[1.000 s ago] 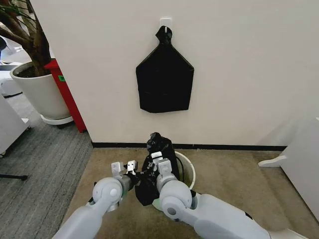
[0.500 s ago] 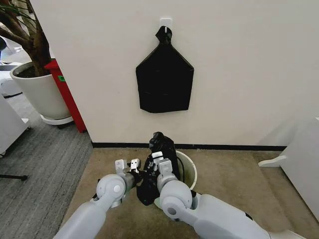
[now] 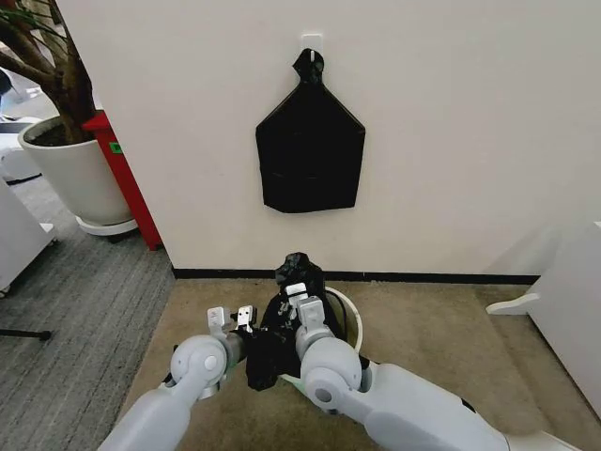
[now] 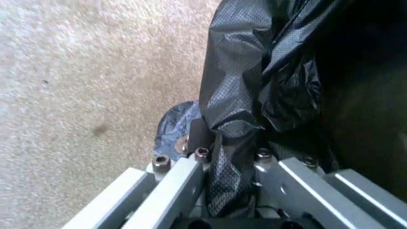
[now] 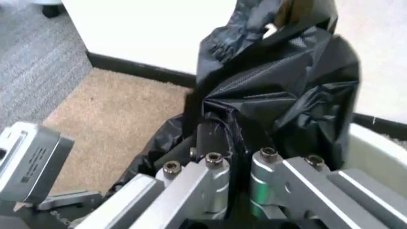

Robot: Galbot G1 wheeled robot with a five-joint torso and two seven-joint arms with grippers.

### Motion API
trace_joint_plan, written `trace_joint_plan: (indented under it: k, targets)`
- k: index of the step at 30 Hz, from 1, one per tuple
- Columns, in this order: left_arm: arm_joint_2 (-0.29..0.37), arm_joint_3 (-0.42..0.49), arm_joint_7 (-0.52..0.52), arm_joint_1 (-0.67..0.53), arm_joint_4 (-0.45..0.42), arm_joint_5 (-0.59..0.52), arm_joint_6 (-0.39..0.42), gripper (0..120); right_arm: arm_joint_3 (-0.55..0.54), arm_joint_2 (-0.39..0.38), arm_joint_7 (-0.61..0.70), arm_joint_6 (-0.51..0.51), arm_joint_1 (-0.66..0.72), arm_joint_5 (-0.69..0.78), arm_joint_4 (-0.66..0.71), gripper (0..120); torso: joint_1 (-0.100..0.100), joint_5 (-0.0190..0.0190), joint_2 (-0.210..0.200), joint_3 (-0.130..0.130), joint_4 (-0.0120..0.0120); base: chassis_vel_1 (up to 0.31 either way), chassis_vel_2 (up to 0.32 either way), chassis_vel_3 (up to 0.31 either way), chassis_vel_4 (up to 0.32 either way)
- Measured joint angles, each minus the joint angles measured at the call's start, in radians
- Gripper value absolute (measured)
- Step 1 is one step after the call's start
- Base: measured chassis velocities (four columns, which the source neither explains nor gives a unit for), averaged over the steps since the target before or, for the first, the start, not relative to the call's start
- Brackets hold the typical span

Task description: Place the garbage bag over the trash bin.

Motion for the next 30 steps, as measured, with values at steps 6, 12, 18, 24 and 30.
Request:
trace_joint_plan:
  k: [6,12,18,24,30]
  targets:
    - [-0.003,-0.029,0.001,0.025,-0.028,0.043,-0.022,1,0.016,-0.005,0.008,0.000,0.012,0.014,0.025,0,0.000,0.0002,0.000,0.000,0.0001,0.000,0.000,0.000,0.000]
    - [-0.011,-0.051,0.001,0.046,-0.048,0.080,-0.040,1,0.047,-0.020,0.011,-0.001,0.012,0.022,0.056,0,0.000,0.0003,0.000,0.000,0.0001,0.000,0.000,0.000,0.000]
    - [-0.024,-0.069,0.002,0.105,-0.103,0.108,-0.050,1,0.137,-0.092,-0.006,-0.004,-0.047,0.023,0.106,0,0.000,0.0004,0.000,0.000,0.0001,0.000,0.000,0.000,0.000]
    - [-0.033,-0.117,0.010,0.150,-0.137,0.133,-0.064,1,0.195,-0.169,-0.034,-0.002,-0.115,0.021,0.131,0,0.000,0.0006,0.000,0.000,0.0001,0.000,0.000,0.000,0.000]
    - [-0.040,-0.195,0.019,0.205,-0.176,0.139,-0.072,1,0.254,-0.223,-0.059,0.001,-0.175,0.015,0.143,0,0.000,0.0005,0.000,0.000,0.0001,0.000,0.000,0.000,0.000]
